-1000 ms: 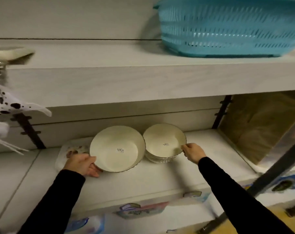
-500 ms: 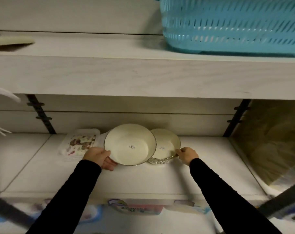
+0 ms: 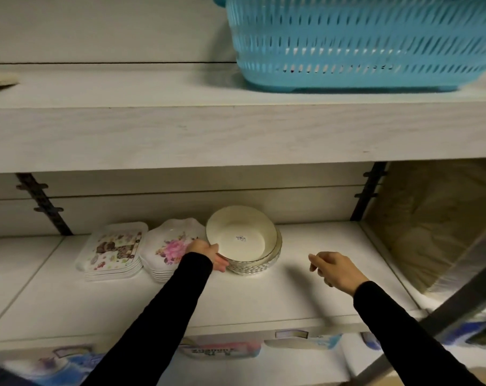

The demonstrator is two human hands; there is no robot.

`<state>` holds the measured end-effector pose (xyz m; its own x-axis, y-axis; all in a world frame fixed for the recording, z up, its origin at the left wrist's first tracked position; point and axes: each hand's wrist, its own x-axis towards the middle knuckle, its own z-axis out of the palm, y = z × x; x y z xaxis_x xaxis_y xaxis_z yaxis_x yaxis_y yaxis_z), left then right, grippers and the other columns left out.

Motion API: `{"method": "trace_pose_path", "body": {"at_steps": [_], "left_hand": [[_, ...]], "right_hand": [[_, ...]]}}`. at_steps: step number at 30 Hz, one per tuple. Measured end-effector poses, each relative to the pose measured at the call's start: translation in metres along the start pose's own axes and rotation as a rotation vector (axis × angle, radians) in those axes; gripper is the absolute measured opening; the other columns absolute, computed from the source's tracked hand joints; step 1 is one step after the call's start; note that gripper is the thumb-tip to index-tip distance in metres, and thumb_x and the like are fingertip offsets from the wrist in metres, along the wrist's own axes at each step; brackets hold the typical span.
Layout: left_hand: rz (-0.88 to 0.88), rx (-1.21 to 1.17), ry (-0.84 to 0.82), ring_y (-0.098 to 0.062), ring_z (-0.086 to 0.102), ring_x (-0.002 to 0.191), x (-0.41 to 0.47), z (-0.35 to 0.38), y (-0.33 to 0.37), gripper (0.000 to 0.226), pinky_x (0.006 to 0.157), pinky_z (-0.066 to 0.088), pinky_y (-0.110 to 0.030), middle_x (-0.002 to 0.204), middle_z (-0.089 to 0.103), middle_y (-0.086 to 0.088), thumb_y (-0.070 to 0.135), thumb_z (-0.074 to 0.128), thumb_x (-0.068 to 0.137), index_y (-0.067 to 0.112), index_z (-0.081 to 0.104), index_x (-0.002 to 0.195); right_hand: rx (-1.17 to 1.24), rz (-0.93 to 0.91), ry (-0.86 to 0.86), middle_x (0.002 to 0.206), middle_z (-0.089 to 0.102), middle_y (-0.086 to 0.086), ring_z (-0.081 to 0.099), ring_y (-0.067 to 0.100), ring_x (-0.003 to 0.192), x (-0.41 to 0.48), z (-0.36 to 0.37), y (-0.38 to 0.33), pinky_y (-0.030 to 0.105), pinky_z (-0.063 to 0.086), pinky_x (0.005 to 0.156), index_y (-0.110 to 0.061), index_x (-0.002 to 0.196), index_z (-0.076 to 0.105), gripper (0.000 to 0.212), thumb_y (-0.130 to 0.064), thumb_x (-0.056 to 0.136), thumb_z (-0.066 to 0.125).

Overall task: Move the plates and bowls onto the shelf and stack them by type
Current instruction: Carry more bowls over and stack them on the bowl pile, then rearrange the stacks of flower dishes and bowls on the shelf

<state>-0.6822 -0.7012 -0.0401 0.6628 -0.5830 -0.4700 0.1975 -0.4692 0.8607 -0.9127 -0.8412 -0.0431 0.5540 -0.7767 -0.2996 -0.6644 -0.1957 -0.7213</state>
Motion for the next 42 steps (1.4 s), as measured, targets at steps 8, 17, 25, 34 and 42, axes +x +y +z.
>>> {"method": "trace_pose_path", "body": {"at_steps": [8,17,25,34,42], "left_hand": [[-0.040,-0.010,0.020,-0.038,0.070,0.078,0.005,0.020,0.000,0.021,0.074,0.058,-0.039,0.073,0.070,-0.024,0.010,0.045,0.096,-0.009,0.044,0.106],[-0.001,0.185,-0.049,-0.022,0.062,0.042,-0.006,-0.003,-0.013,0.047,0.066,0.055,-0.036,0.050,0.067,-0.007,0.029,0.042,0.097,-0.009,0.040,0.125],[-0.187,0.172,-0.038,-0.021,0.058,0.036,-0.024,-0.082,-0.046,0.046,0.055,0.051,-0.029,0.041,0.065,-0.009,0.040,0.045,0.093,0.000,0.052,0.072],[-0.263,0.091,0.061,-0.022,0.056,0.065,0.000,-0.145,-0.059,0.060,0.067,0.054,-0.037,0.129,0.055,-0.022,0.047,0.043,0.092,0.001,0.045,0.130],[-0.233,-0.018,-0.013,-0.026,0.052,0.098,0.035,-0.140,-0.059,0.054,0.074,0.053,-0.035,0.112,0.048,-0.010,0.034,0.048,0.094,0.000,0.041,0.134]], "right_hand": [[0.017,0.000,0.002,0.067,0.051,0.000,0.044,0.015,0.055,-0.013,-0.007,0.006,0.021,0.039,0.054,-0.017,0.068,0.060,0.037,-0.034,0.097,0.044],[0.030,-0.061,-0.043,0.061,0.050,-0.001,0.044,0.012,0.047,-0.008,0.015,-0.011,0.019,0.038,0.050,-0.016,0.068,0.060,0.034,-0.029,0.096,0.046],[0.044,-0.175,-0.200,0.065,0.062,-0.005,0.058,0.014,0.054,0.004,0.080,-0.061,0.025,0.045,0.065,-0.018,0.074,0.057,0.026,-0.028,0.095,0.046],[0.132,-0.048,-0.291,0.095,0.062,0.012,0.064,0.025,0.080,0.017,0.164,-0.118,0.036,0.054,0.076,-0.003,0.116,0.055,0.043,-0.039,0.095,0.045],[0.305,0.192,-0.219,0.129,0.052,0.018,0.068,0.033,0.096,0.046,0.205,-0.138,0.037,0.061,0.067,-0.006,0.133,0.034,0.070,-0.051,0.085,0.056]]}}
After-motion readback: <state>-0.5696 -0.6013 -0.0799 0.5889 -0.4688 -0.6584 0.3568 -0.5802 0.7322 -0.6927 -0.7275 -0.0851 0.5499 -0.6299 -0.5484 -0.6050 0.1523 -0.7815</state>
